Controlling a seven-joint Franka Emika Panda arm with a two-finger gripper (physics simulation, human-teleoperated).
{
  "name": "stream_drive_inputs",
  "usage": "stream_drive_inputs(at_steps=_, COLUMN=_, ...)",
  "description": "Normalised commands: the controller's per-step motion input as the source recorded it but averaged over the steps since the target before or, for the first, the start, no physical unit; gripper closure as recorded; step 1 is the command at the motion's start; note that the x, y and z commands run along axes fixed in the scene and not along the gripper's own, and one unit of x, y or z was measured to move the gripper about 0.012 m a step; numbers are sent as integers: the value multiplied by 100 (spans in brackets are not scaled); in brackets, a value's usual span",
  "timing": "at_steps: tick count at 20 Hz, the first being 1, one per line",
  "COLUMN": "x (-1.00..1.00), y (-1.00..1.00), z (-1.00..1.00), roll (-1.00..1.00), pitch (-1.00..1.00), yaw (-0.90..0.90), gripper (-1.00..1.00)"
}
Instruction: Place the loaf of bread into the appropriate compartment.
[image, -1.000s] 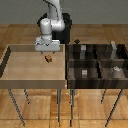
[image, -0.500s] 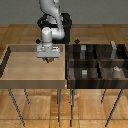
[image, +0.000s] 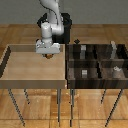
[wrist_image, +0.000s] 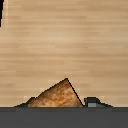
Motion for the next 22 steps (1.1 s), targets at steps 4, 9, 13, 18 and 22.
stream_drive_inputs(at_steps=4, x=0, y=0, z=100, roll=0, pitch=0, yaw=0, gripper=100)
stream_drive_inputs(at_steps=9, x=0, y=7, z=80, roll=0, pitch=0, yaw=0, gripper=100)
stream_drive_inputs(at_steps=13, x=0, y=100, z=0, roll=0, pitch=0, yaw=0, gripper=100)
stream_drive_inputs(at_steps=18, x=0, y=100, z=0, roll=0, pitch=0, yaw=0, gripper=100)
stream_drive_inputs(at_steps=22, x=0, y=100, z=0, roll=0, pitch=0, yaw=0, gripper=100)
